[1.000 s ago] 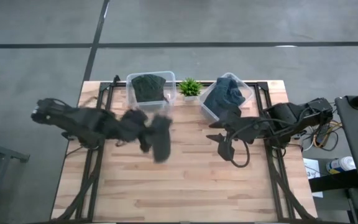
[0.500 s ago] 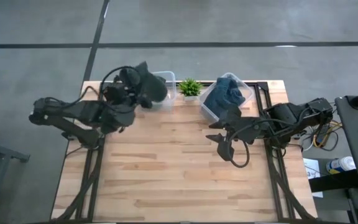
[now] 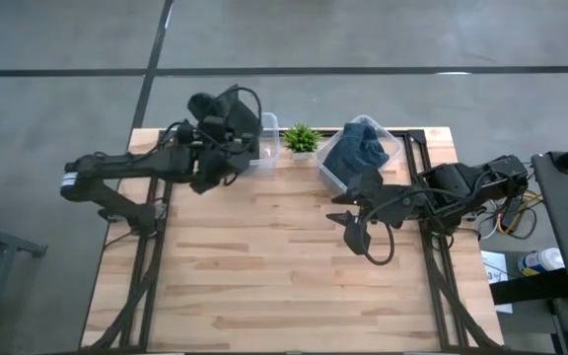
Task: Pick and place caps into container
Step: Put the black cap into the left transparent container, then return to Home Position
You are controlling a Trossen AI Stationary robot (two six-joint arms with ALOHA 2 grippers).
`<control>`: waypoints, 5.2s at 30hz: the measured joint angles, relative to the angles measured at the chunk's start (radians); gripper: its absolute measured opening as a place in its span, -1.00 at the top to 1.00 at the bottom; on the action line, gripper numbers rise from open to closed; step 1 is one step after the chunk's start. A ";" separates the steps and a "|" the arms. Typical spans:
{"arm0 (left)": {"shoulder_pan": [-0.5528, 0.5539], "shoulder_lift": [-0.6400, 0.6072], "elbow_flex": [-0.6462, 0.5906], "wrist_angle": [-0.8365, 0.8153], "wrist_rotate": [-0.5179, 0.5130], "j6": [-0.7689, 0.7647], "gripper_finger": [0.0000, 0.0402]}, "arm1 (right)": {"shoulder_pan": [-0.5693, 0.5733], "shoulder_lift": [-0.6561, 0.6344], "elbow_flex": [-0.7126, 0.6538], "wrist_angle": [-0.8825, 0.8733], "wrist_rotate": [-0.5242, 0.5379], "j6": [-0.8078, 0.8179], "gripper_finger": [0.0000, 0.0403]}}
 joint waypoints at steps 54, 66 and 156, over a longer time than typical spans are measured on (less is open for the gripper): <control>0.114 0.097 -0.323 0.040 -0.061 0.213 1.00 | -0.001 0.000 0.000 -0.005 -0.001 0.033 0.07; 0.127 0.097 -0.389 0.241 0.125 0.309 1.00 | -0.001 0.000 0.000 -0.002 -0.001 0.052 0.07; -0.088 -0.521 -0.853 1.130 1.232 0.266 0.22 | -0.001 -0.522 -0.511 0.046 0.212 0.134 0.07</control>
